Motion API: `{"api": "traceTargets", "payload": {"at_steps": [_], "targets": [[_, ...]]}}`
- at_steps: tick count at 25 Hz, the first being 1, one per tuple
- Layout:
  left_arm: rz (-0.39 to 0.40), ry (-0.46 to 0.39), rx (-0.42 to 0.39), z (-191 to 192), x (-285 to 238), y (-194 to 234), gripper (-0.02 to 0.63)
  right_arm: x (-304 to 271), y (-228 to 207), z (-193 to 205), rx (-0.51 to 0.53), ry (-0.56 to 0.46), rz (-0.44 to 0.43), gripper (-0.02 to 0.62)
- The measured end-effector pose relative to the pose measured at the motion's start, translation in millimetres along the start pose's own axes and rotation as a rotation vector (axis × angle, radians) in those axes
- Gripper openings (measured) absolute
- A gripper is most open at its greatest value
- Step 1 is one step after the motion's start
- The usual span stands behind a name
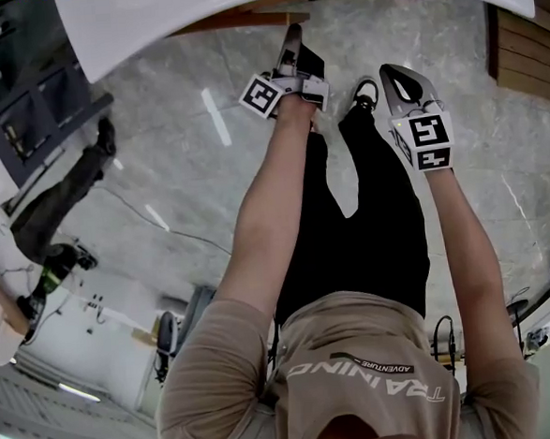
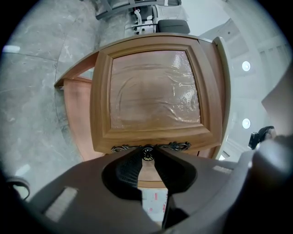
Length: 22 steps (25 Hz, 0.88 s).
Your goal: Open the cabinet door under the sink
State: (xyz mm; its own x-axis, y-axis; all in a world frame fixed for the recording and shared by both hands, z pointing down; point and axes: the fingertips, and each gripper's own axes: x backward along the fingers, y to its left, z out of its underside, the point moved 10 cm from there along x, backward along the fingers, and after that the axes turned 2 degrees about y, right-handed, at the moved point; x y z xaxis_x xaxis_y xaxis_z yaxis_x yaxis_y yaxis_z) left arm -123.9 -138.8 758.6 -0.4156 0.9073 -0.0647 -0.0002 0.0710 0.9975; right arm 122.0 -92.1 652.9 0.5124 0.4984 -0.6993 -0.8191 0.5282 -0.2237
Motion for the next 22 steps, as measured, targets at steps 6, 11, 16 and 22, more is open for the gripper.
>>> {"api": "traceTargets", "payload": {"at_steps": [6, 11, 16, 22], "targets": [[0.0, 0.048, 0.011, -5.7, 31.7, 2.5, 0.098, 4.3, 25.7, 3.6, -0.017, -0.005, 0.0, 0.002], [-0.008, 0.134, -0.006, -11.2, 53.2, 5.6, 0.095, 10.6, 48.0, 21.8, -0.035, 0.019, 0.016, 0.002], [0.002, 0.201, -0.018, -17.7, 70.2, 7.0, 0.095, 10.3, 72.6, 32.0, -0.027, 0.021, 0.0, 0.002], [-0.018, 0.245, -0.005, -26.0, 97.1, 11.1, 0.095, 3.5, 99.2, 29.2, -0.022, 0.014, -0.008, 0.002]]}}
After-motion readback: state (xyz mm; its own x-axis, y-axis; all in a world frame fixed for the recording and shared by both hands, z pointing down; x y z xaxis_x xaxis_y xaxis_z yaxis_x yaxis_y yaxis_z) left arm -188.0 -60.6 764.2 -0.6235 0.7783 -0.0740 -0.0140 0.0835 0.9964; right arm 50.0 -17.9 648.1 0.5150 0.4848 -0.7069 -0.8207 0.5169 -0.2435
